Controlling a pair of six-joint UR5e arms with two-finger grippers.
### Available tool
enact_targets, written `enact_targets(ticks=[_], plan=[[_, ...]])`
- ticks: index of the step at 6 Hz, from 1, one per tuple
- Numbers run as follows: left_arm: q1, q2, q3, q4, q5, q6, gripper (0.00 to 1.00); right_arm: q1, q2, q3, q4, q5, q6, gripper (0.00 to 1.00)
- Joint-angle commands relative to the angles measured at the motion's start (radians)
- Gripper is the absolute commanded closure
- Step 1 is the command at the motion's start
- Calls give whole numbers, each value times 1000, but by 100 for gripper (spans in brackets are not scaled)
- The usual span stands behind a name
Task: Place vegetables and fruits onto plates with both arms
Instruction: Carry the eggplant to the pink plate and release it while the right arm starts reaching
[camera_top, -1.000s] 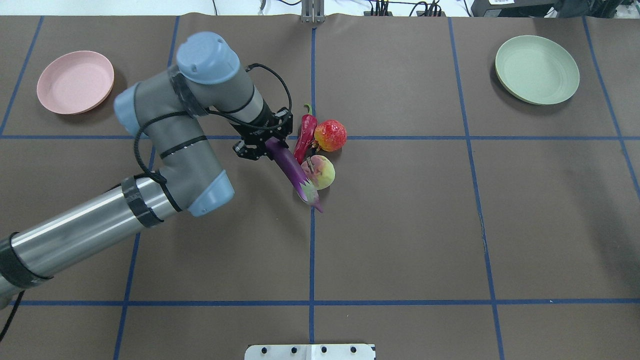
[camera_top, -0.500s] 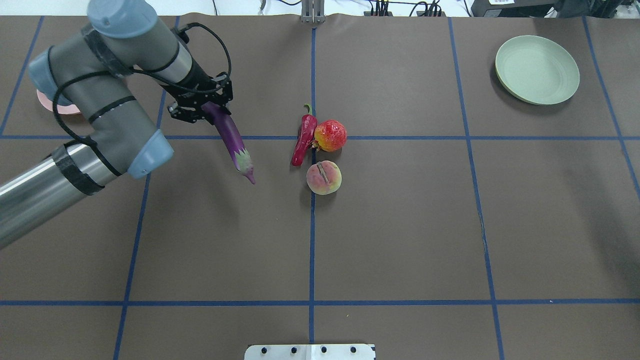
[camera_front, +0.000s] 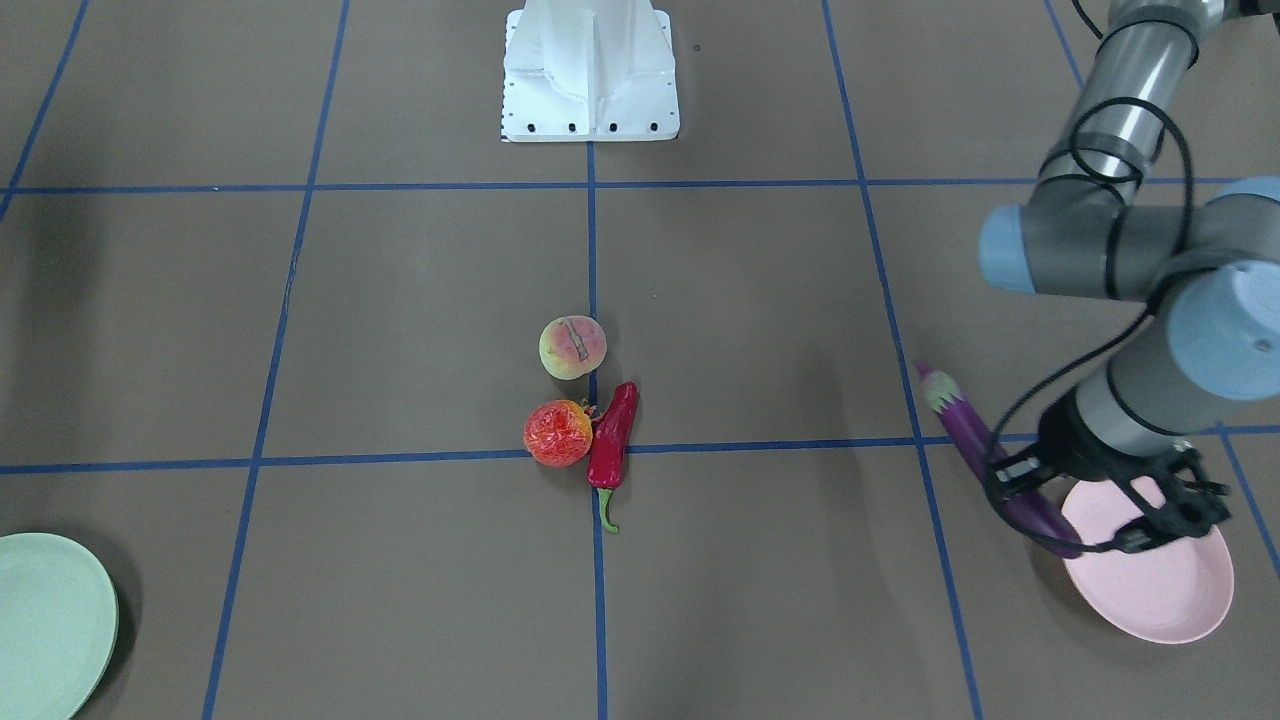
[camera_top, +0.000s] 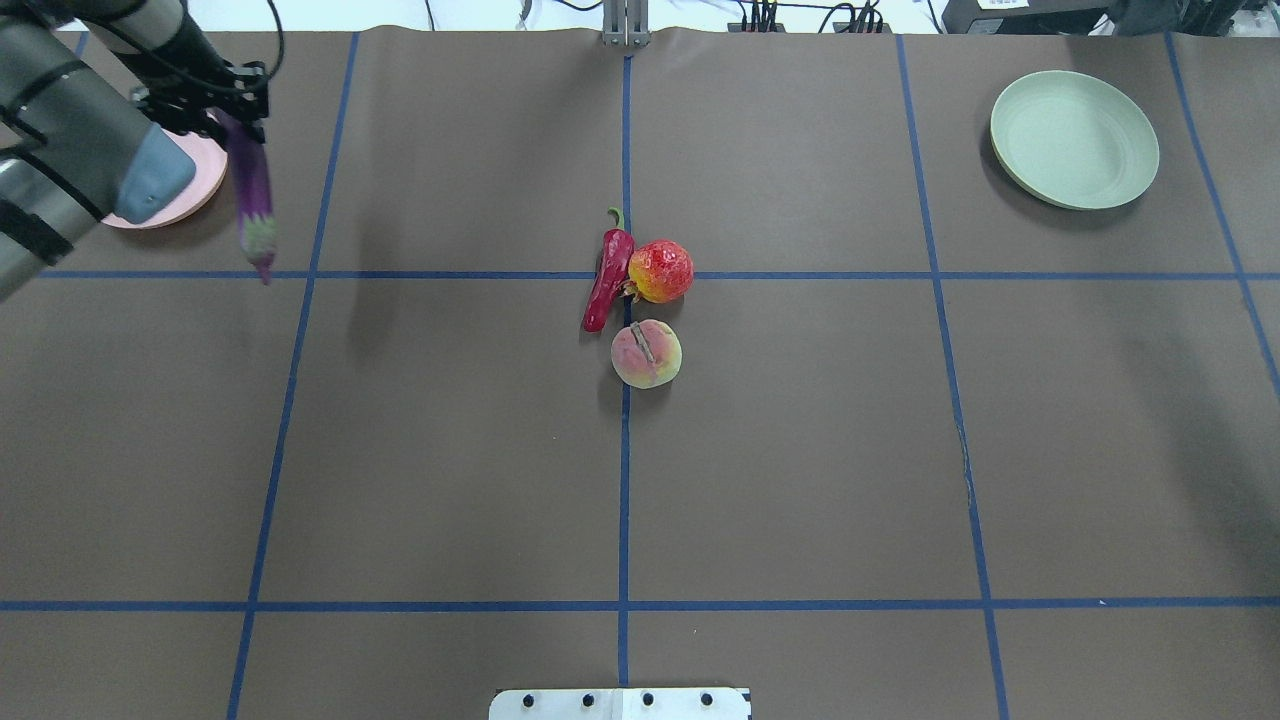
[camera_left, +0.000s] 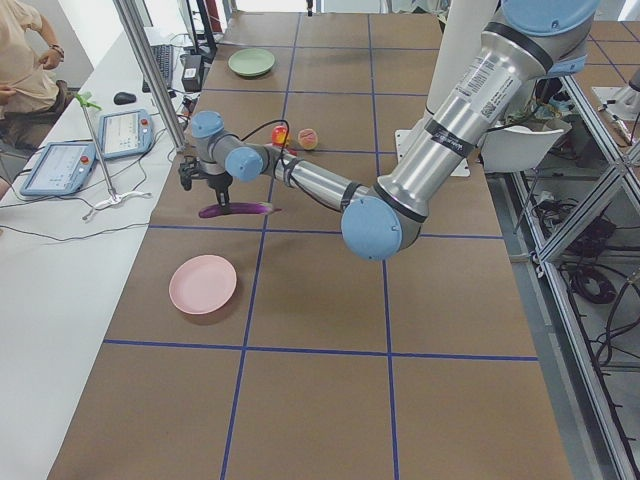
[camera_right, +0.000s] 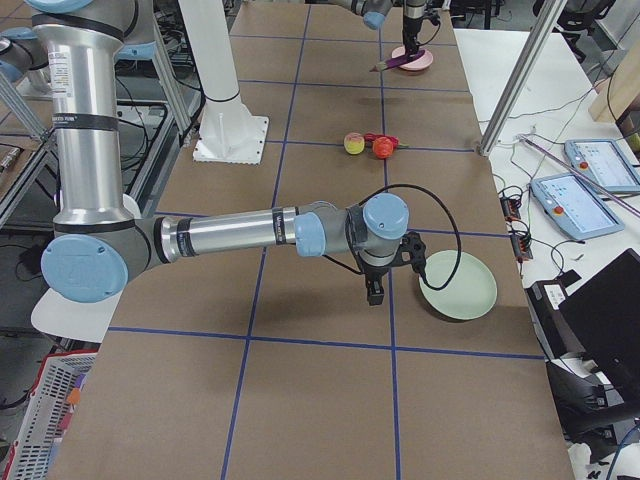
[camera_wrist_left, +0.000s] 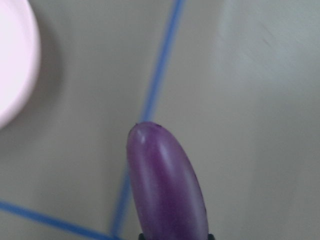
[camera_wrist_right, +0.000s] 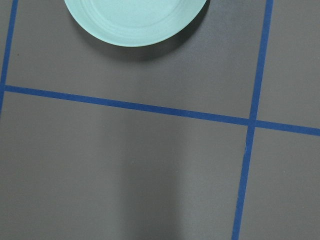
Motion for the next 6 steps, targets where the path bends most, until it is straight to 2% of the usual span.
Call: enact_targets(ticks=[1,2,3,4,5,6], plan=[[-94,-42,241,-59,3,158,100,-19,20,4,0,0,2,0],[-97,-71,358,-134,4,152,100,-46,47,11,6,7,97,0],[-99,-101,409,-141,4,146,95,-95,63,14,70,5,218,0],[-99,-122,470,-188,5,146,53,-167,75,14,159,4,373,0],[-99,-124,489,-213,5,146,4,-262,127,12,240,-18,581,0],[-100,-128,489,-213,4,145,0,-333,191,15,251,-45,752,0]])
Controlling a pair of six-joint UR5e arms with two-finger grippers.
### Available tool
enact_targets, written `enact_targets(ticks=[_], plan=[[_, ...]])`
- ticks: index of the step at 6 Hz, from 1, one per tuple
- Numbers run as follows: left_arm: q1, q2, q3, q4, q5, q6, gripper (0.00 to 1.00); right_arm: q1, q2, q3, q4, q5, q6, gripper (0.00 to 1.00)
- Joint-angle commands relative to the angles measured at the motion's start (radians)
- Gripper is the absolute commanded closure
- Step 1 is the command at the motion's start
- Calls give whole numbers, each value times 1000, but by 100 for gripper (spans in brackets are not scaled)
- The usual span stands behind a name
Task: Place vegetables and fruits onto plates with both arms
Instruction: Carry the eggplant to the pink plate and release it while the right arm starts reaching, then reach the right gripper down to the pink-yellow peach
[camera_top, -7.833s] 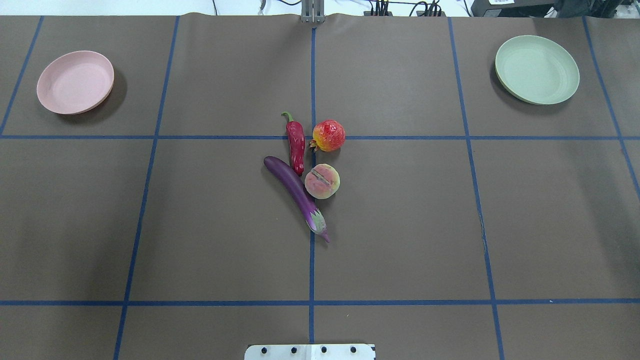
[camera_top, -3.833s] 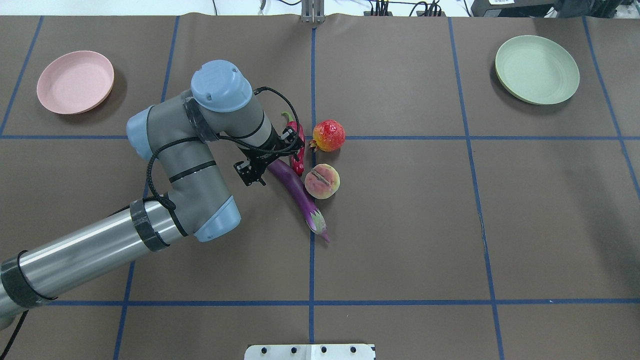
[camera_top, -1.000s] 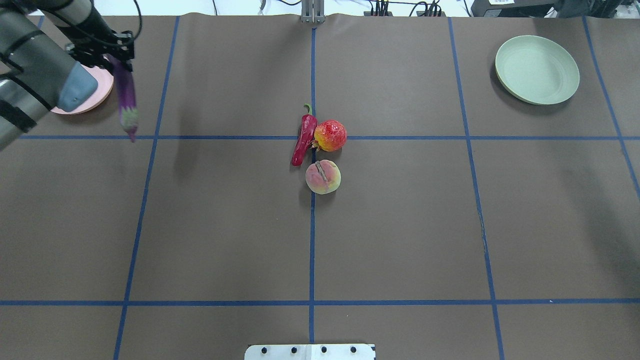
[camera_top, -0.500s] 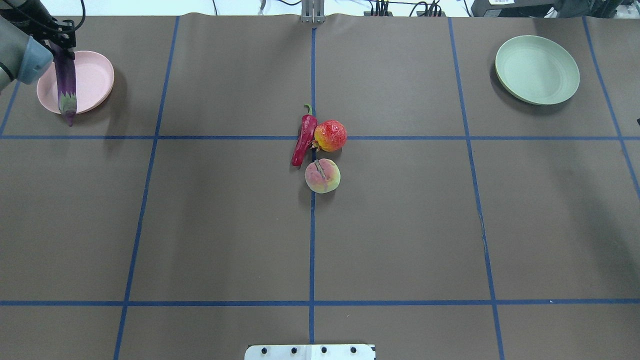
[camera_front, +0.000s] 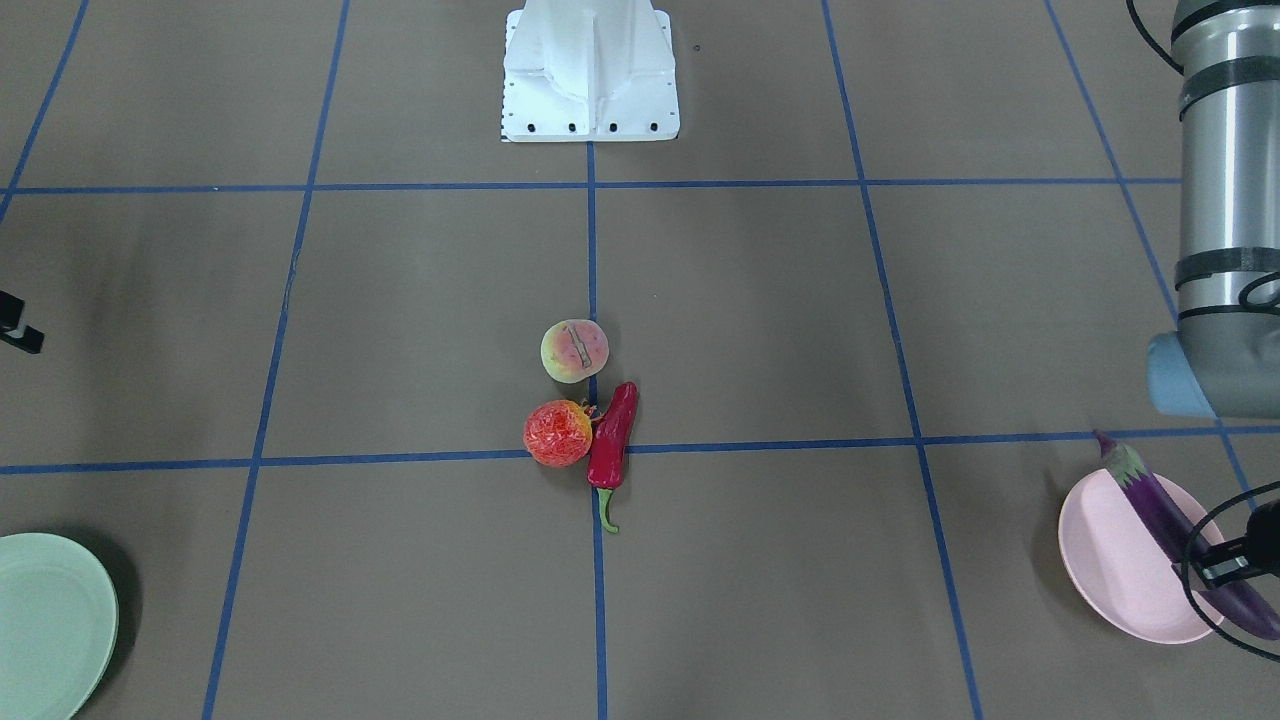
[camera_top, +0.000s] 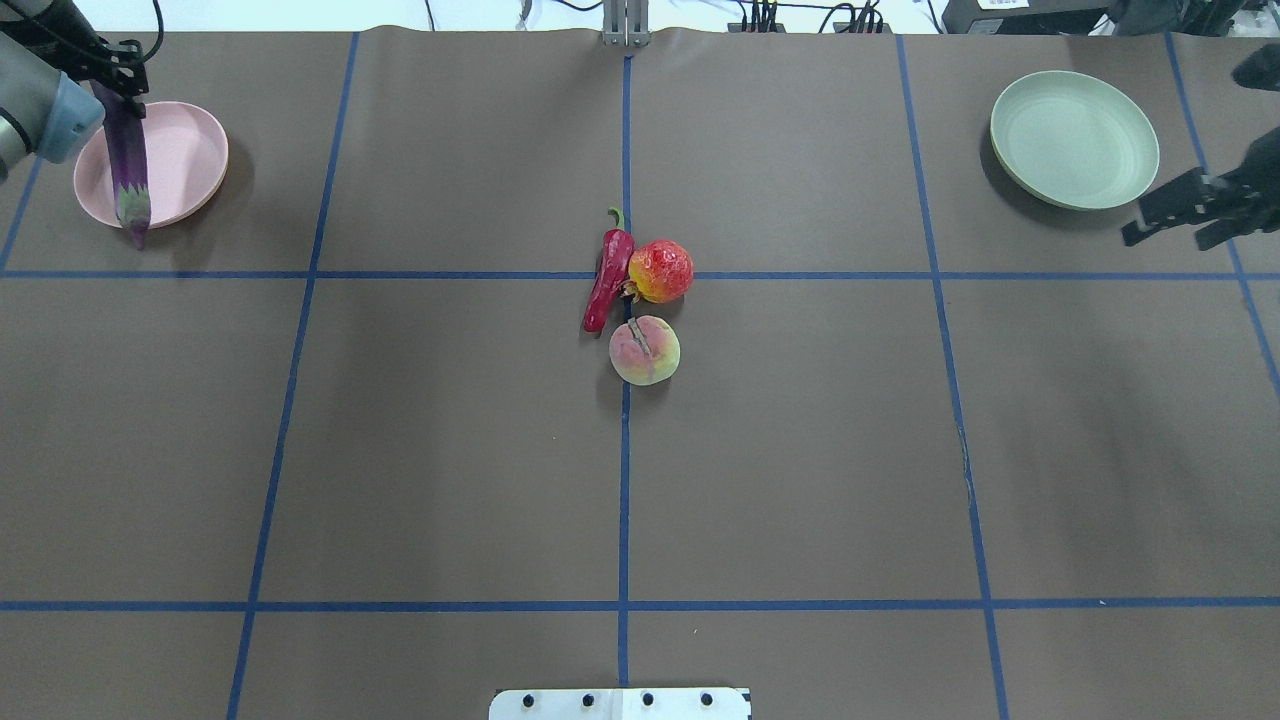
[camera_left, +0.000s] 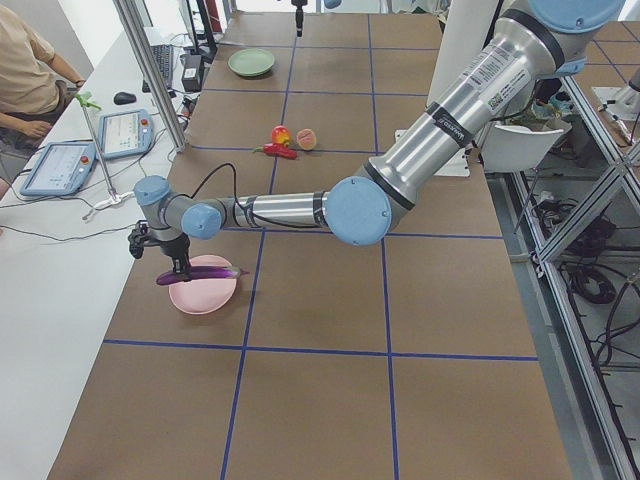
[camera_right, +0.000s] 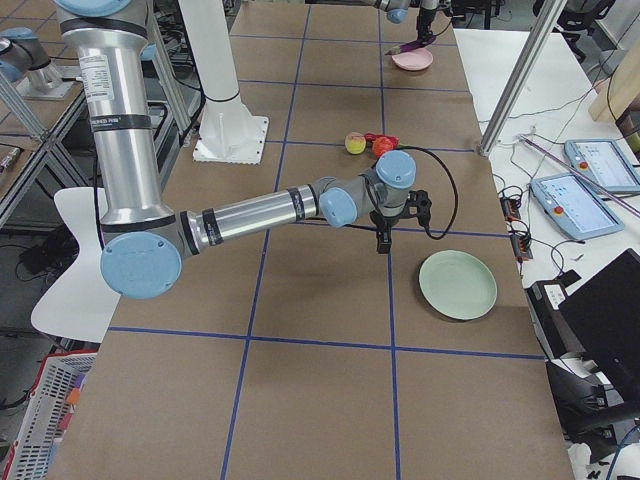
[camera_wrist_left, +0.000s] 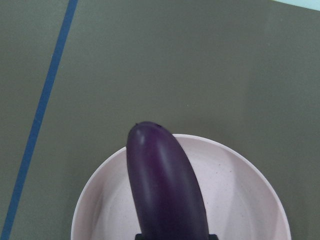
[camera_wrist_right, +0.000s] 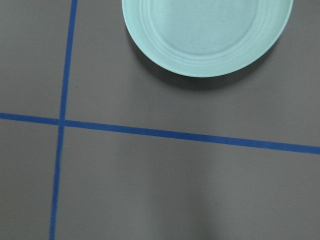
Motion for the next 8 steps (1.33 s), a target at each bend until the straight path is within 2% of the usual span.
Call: enact_targets(ticks=[1,2,5,6,7,8], plan=[[-1,-10,7,-11,-3,-3,0,-133,101,19,33,-35,269,0],[-3,-21,-3,-9,-7,-16,0,-219,182,20,33,-76,398,0],[-1,-12,-107,-5,-18,-62,0,-500,347,59,30,-339,836,0],[2,-2,-150,-1,-51,-88,0,-557,402,34,10,-407,997,0],[22,30,-247,2,-59,-189,0,-577,449,-4,-5,-448,1128,0],[48,34,-300,-4,-105,-285,0,-614,462,-9,-43,-505,1170,1]])
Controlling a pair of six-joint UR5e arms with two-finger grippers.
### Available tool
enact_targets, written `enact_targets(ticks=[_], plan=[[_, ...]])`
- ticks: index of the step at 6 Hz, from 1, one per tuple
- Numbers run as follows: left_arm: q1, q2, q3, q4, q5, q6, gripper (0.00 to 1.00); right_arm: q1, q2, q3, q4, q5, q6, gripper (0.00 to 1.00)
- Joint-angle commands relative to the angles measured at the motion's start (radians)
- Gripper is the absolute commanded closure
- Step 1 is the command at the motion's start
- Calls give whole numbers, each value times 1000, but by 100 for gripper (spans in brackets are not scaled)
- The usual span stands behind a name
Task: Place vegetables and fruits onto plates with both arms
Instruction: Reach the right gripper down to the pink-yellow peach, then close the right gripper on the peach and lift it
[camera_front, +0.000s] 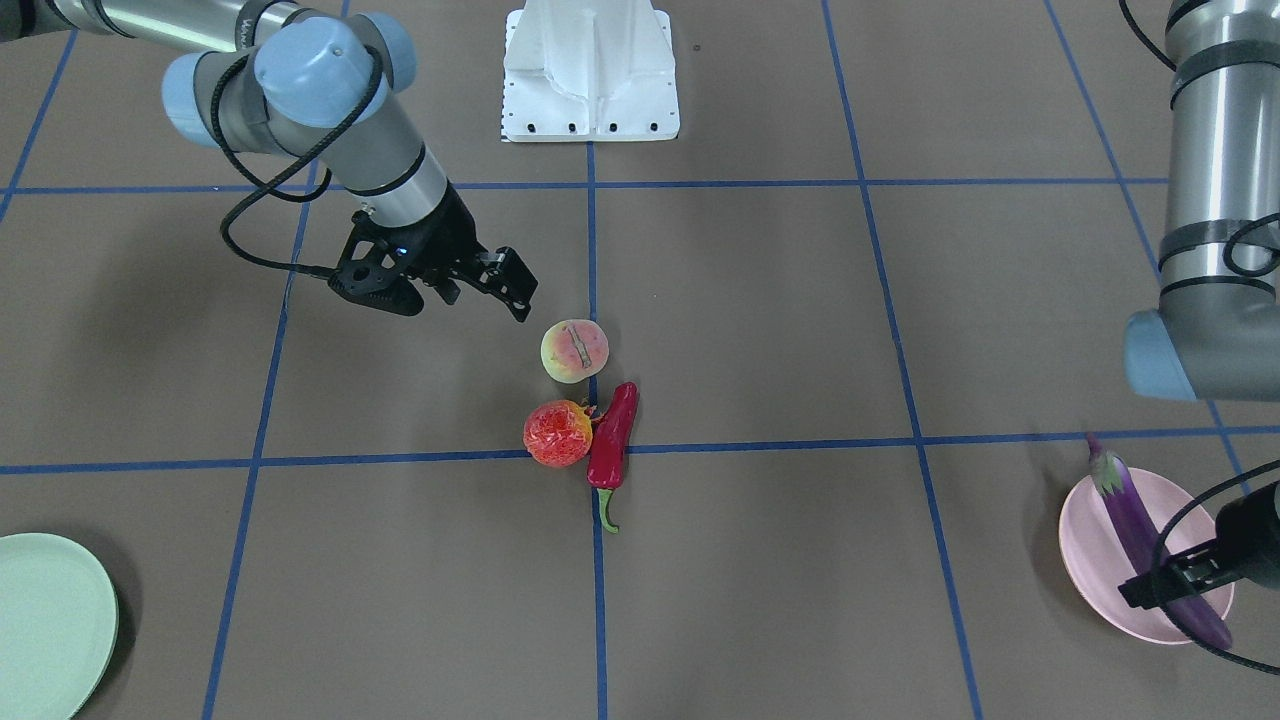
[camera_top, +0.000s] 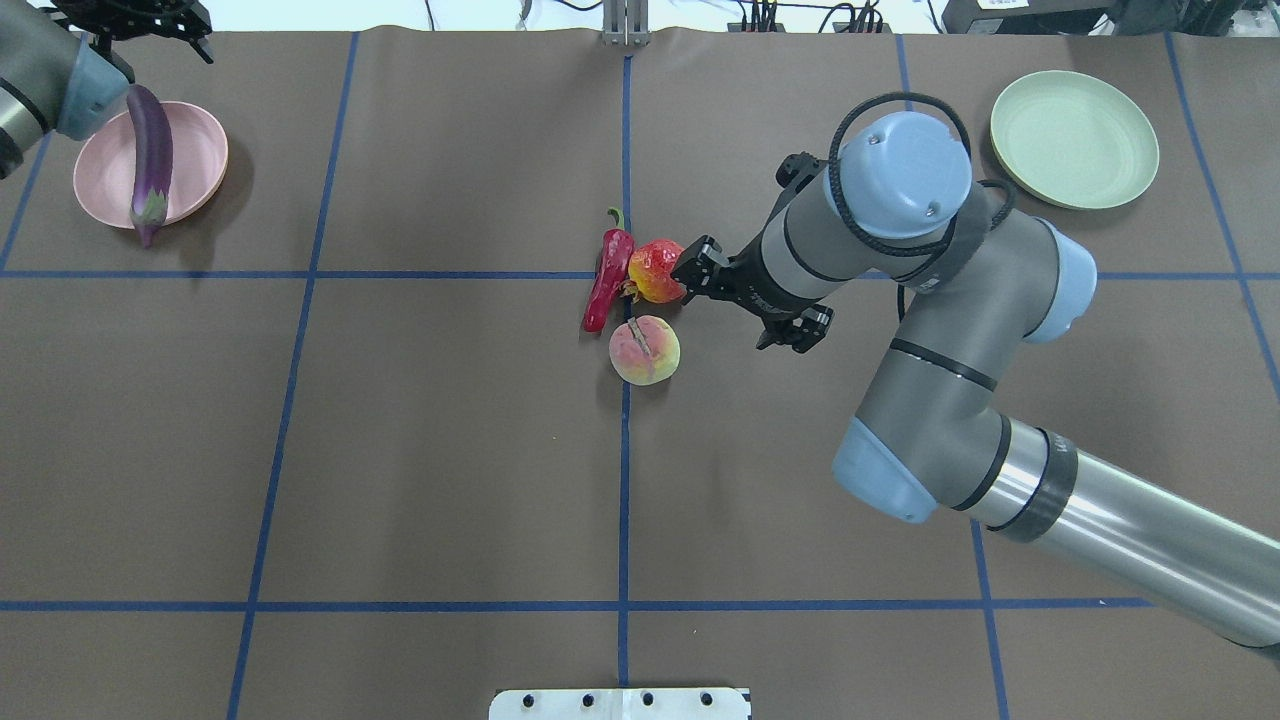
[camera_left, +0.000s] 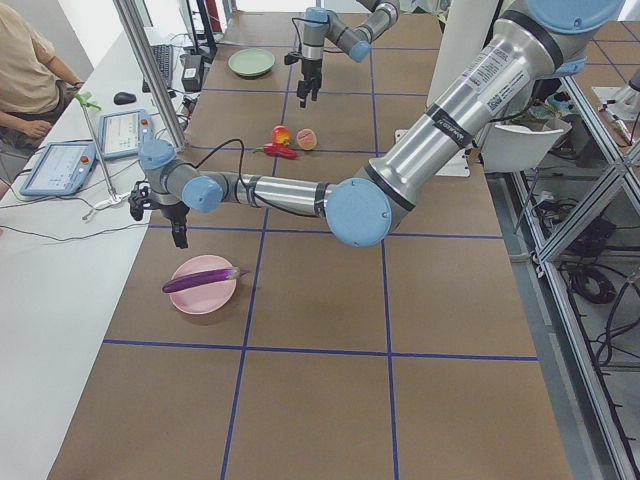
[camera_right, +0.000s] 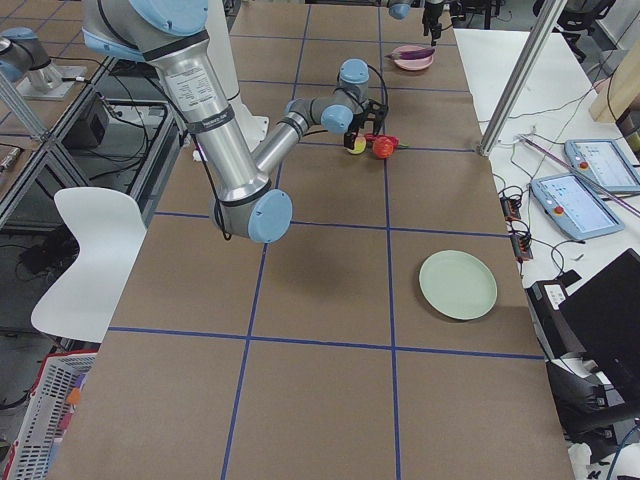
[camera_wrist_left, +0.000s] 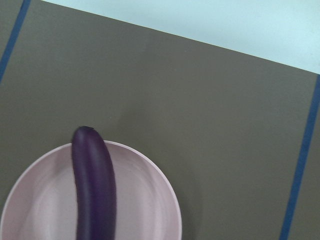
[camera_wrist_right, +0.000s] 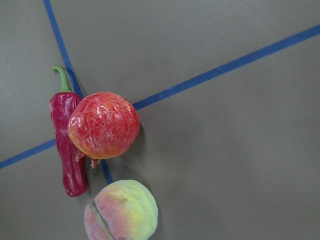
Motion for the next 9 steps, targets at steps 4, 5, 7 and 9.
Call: enact_targets(ticks=[4,5,7,9], plan=[[66,20,-146,-8,-31,-220,0,-105,210,-232,-61,-160,281,1],[71,46,-170,-6,-31,-220,0,-108,218,-261,-61,-172,276,2],[74,46,-178,-8,-29,-254,0,-114,221,-263,-111,-174,269,2],[77,53,-200,-8,-28,-263,0,-125,224,-284,-109,-174,267,2]])
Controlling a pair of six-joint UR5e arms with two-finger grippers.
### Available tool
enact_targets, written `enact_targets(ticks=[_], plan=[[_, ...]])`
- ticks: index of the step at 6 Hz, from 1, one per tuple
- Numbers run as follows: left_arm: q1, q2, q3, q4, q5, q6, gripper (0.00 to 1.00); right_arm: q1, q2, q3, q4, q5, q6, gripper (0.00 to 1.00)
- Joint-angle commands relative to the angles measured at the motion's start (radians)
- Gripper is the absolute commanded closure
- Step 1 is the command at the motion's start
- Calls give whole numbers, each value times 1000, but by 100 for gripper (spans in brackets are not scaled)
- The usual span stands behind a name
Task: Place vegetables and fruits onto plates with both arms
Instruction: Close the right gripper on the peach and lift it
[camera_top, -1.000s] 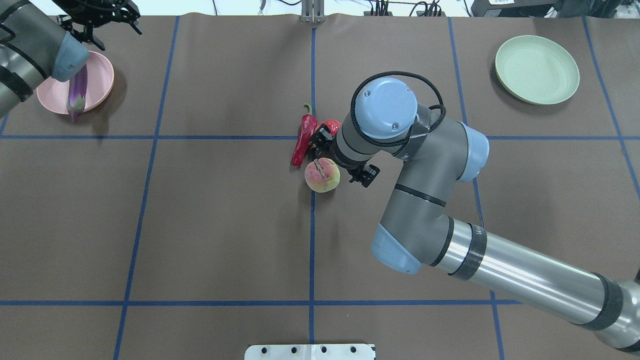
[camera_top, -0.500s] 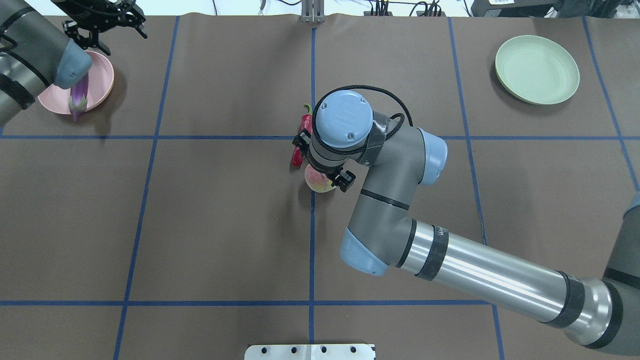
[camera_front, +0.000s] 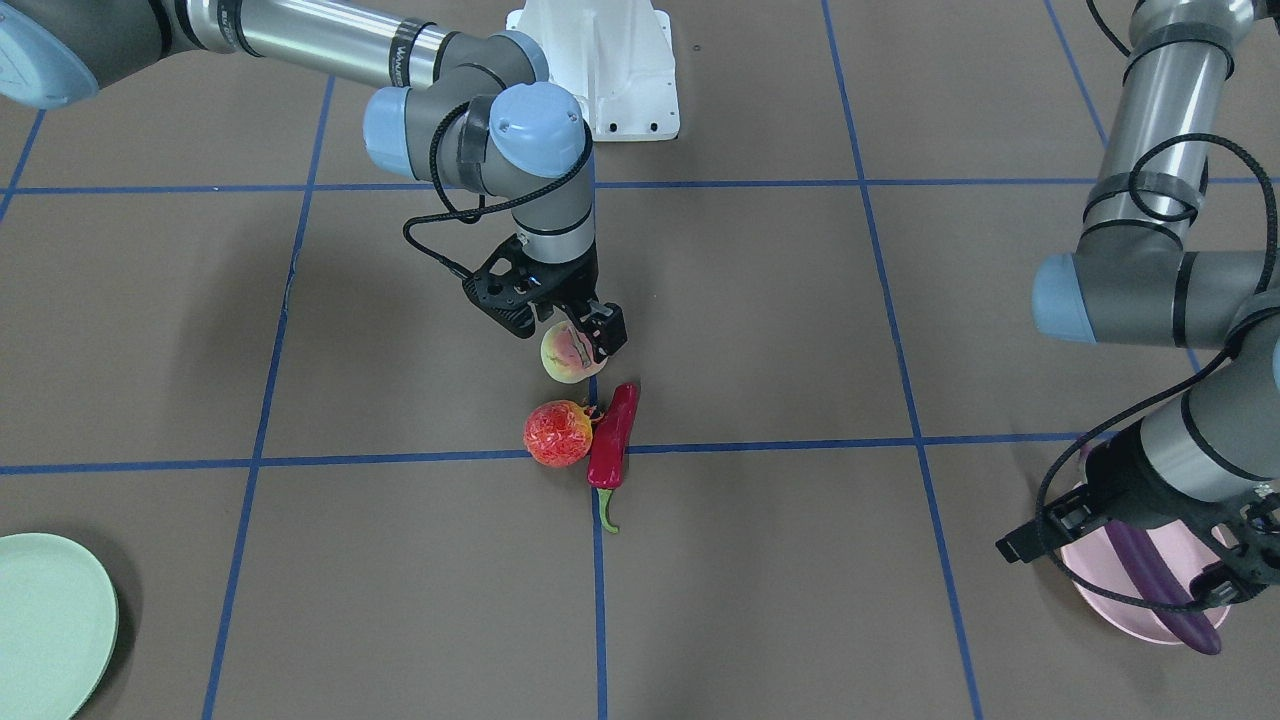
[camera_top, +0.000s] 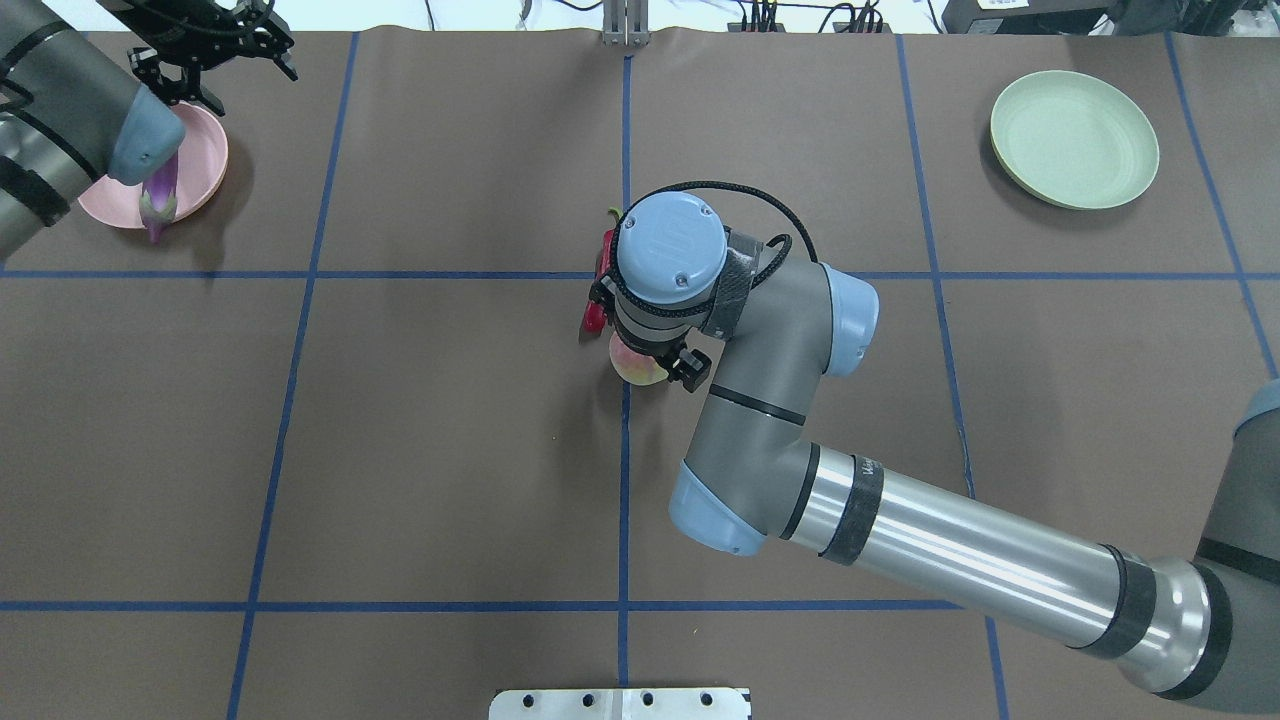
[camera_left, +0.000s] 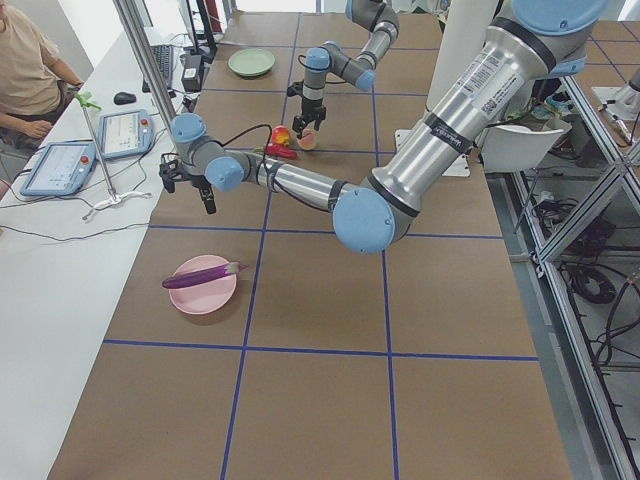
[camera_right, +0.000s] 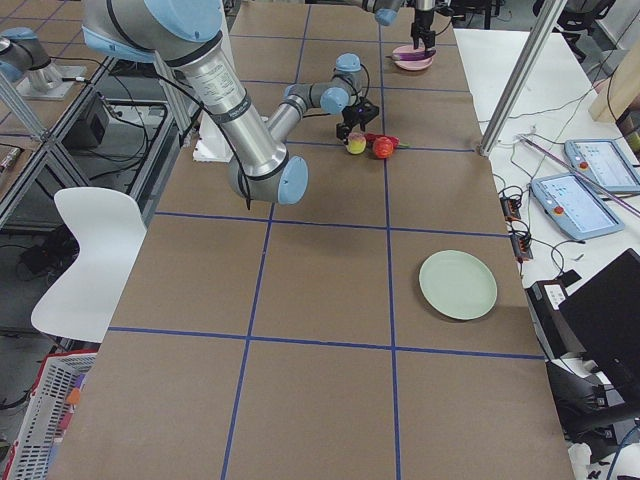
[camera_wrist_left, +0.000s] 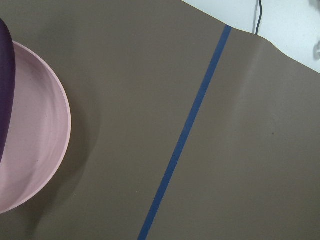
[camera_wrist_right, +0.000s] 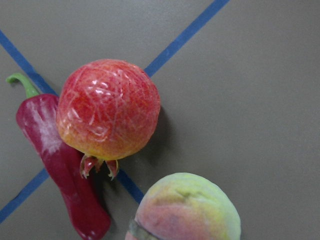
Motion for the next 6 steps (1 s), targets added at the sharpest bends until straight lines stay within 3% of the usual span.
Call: enact_targets(ticks=[1,5,6], plan=[[1,5,-15,0,1,-6,0,-6,1,-15,1,0,-1,2],[1,41,-52,1,5,-8,0,-4,15,-54,23,-8,-1,11],[1,43,-56,1,5,-8,0,-4,16,-54,27,-9,8,57]])
